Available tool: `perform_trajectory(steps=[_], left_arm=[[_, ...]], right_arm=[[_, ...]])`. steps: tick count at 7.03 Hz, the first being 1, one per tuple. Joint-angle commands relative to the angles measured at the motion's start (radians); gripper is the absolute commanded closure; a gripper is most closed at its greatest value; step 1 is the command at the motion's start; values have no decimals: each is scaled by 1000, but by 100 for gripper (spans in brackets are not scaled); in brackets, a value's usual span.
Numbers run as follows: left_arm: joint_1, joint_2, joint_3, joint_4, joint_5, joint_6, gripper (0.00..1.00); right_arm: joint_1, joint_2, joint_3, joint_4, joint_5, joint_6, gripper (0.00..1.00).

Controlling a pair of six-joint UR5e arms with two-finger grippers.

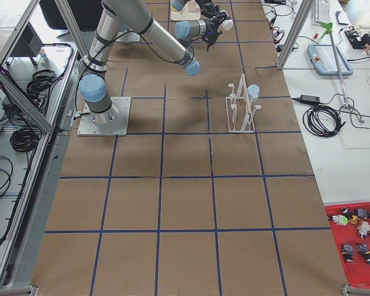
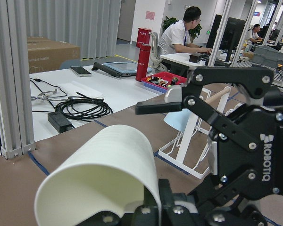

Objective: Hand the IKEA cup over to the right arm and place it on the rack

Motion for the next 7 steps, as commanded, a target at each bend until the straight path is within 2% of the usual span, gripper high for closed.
perform_trajectory(steps=[1, 7], left_arm=[[-1, 0, 0, 2, 0, 0, 100], [-1, 5, -1, 22, -2, -32, 100]], right_arm=[[3, 2, -9, 6, 1, 6, 0], [18, 37, -58, 21, -2, 10, 0]])
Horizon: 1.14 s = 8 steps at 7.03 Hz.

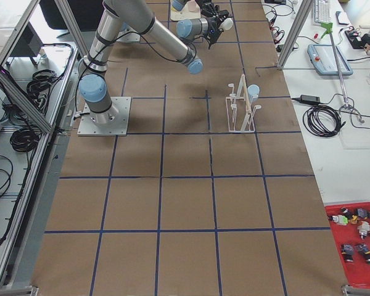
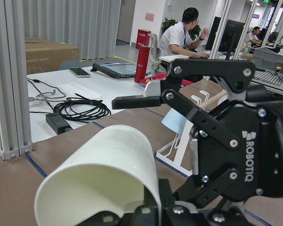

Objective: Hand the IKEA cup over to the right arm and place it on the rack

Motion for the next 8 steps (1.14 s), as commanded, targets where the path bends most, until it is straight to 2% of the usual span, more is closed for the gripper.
perform_trajectory(steps=[1, 3, 6, 8], left_arm=[[0, 1, 0, 2, 0, -6, 100], [0, 4, 0, 2, 1, -6, 100], [0, 8, 0, 9, 1, -32, 100], [0, 10, 0, 9, 1, -34, 100]], right_arm=[[6, 12, -8, 2, 0, 2, 0], [11, 12, -8, 2, -2, 2, 1], [20, 12, -32, 22, -4, 2, 10], [22, 12, -32, 22, 4, 0, 40]])
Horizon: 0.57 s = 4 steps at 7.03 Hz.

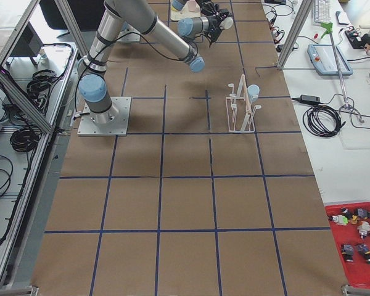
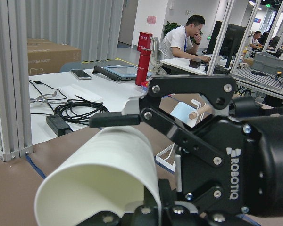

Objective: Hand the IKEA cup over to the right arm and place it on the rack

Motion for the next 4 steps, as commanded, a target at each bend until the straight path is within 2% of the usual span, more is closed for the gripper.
perform_trajectory(steps=[1, 2, 3, 4], left_arm=[[0, 2, 0, 1, 0, -3, 100], [0, 2, 0, 1, 0, -2, 100], [0, 8, 2, 1, 1, -5, 80], [0, 4, 5, 2, 0, -23, 26]], right_arm=[[0, 0, -1, 1, 6, -1, 51], [0, 0, -1, 1, 5, -1, 53], [-2, -1, -1, -1, 5, -1, 53], [-2, -2, -1, -1, 5, -1, 53]])
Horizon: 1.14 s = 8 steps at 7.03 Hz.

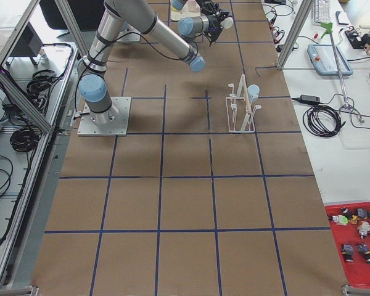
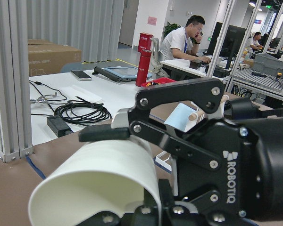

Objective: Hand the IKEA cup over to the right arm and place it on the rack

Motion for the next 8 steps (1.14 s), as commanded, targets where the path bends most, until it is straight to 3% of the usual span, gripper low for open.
perform_trajectory(steps=[1, 4, 6, 8], left_arm=[[0, 8, 2, 0, -2, -37, 6], [38, 32, -12, 1, -2, -48, 4], [148, 130, -123, 3, -2, -48, 4], [234, 207, -199, -16, -1, -48, 3]], right_arm=[[-1, -1, 0, -1, 0, 0, 54], [-3, -5, 0, 1, 0, -5, 59], [-47, -10, -2, -7, -2, -35, 61], [-136, -21, 7, -8, -2, -189, 73]])
